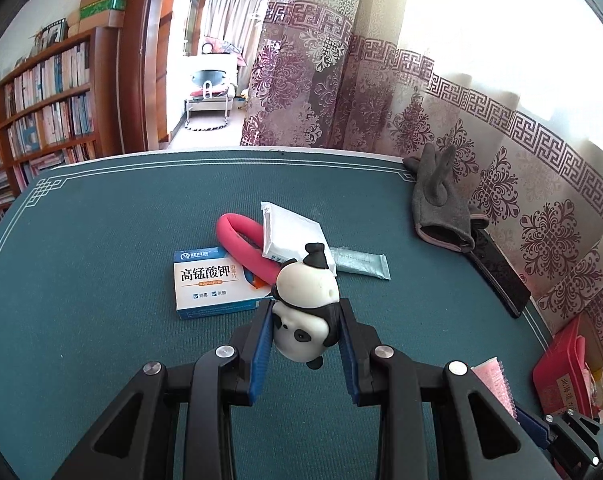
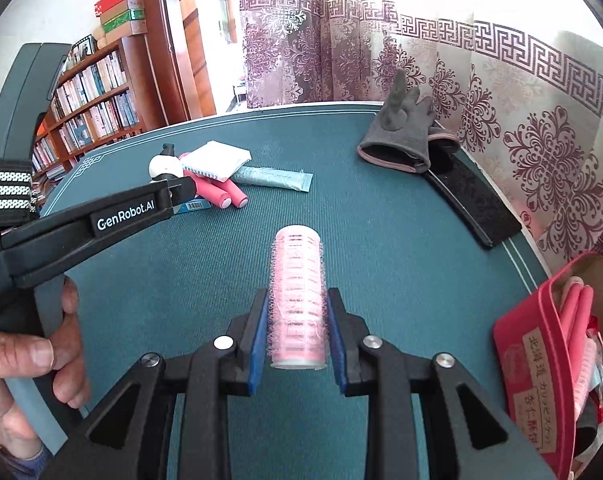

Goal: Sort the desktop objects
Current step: 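Carry the panda figurine and pink roller toward the tin box with both tools, then lower the panda and roller into the tin box and open both tools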

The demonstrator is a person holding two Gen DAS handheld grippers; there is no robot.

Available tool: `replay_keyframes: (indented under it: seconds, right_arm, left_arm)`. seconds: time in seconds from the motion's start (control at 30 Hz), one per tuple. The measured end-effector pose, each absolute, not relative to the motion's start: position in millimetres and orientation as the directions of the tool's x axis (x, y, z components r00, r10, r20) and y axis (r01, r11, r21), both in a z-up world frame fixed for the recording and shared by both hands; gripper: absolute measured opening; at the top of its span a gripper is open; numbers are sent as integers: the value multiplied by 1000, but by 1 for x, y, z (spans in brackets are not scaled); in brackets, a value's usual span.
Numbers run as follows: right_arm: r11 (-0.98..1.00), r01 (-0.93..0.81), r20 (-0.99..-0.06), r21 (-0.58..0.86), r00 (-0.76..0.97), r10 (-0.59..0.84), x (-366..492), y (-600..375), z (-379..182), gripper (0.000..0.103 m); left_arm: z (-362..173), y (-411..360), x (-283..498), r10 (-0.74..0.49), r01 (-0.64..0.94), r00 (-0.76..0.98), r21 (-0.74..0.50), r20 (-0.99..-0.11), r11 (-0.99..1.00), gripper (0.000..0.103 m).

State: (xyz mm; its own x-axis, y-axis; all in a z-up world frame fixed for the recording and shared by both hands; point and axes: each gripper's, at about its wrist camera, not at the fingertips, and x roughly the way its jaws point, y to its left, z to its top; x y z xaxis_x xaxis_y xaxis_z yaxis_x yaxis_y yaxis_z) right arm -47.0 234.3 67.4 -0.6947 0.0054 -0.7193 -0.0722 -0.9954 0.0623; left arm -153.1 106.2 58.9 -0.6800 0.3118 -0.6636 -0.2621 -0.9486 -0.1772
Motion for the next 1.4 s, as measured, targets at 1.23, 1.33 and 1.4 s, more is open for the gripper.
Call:
replay_keyframes:
  seconds: [1.23, 1.33, 1.4]
  right_arm:
    - [-845, -512, -744, 151, -622, 245, 131, 430, 81, 30]
    - [-844, -519, -757, 139, -605, 247, 132, 434, 75, 35]
    - [-839, -525, -750, 145, -611, 253, 138, 437, 73, 45]
  left_arm:
    - [70, 160, -102, 416, -435, -617, -152, -668, -888, 32]
    - [73, 171, -88, 433, -468, -602, -143, -671, -872, 32]
    - [75, 181, -79, 445, -491, -588, -139, -675, -860, 32]
